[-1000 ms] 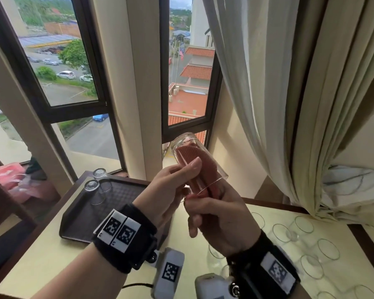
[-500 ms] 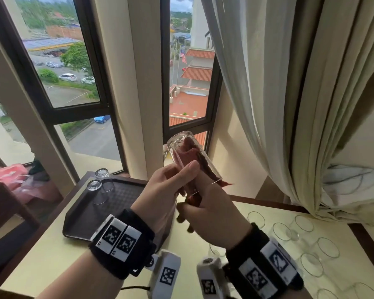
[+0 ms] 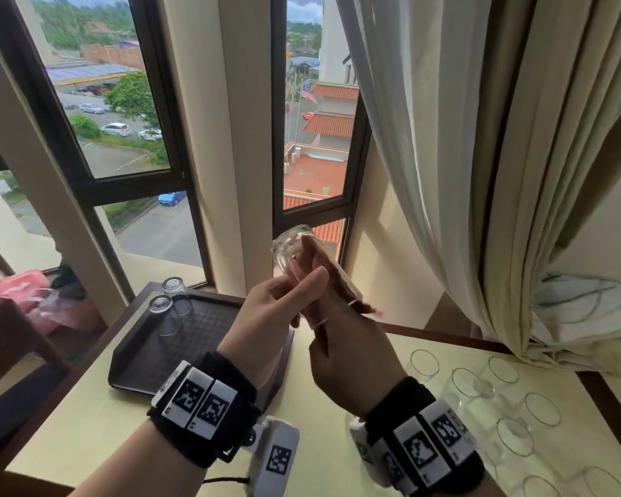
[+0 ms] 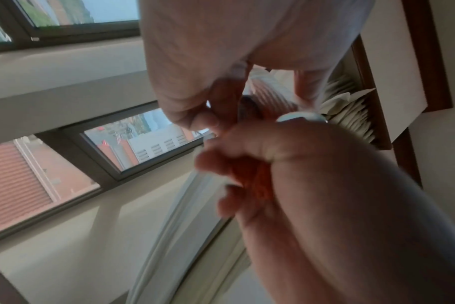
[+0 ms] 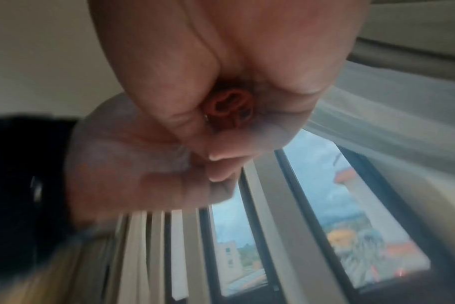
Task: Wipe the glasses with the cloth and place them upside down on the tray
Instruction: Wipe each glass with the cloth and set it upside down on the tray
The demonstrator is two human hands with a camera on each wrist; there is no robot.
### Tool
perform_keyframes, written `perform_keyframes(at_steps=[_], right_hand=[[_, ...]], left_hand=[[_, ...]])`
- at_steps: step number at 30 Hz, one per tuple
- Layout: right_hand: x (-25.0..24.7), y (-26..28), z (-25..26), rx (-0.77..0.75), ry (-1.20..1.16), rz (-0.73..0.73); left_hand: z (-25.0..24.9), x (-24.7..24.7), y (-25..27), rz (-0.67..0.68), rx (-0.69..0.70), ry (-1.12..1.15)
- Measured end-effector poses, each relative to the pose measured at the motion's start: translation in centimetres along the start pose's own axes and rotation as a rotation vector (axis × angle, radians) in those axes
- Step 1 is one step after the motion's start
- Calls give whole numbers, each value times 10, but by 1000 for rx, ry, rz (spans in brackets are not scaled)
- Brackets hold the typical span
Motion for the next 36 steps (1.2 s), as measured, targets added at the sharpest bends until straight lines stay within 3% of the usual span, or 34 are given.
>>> perform_keyframes(at_steps=[2,6,8,10,13,17,20,23,28,36], right_hand=[[5,-3,2,37,-234,52],[15,6,8,247,-1218,245],[21,13,3,411,-1542,211],[28,18,-5,553,-1675,114],[25,23,-17,660,-1530,-27],[-5,27,-35,624,-974,-144],[-36,25,-31,377,-531,-259],[-53,26,-17,90,-215,-341],[-70,27,10,-210,-89,-350],[-75,32,15,-226,-236,-181]], left_hand=[[4,2,4,3,-7,14],[2,0,10,-33,-45,47],[2,-4,8,-62,-57,31],[2,-4,4,-64,-53,-10],[3,-1,4,-2,-96,-40],[10,-1,9,13,-189,22],[16,-7,14,-85,-322,212],[14,-7,15,-104,-421,241],[-1,3,12,-87,-418,268],[9,10,22,-42,-379,544]])
Point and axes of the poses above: each hand's wrist, its own y-axis away from the middle knuckle, its own x-axis out of the palm, z = x × y, the point moved 8 cm from there along -y, towards the middle knuckle, and after that the axes turned 15 degrees about y, right-handed, at the moved point
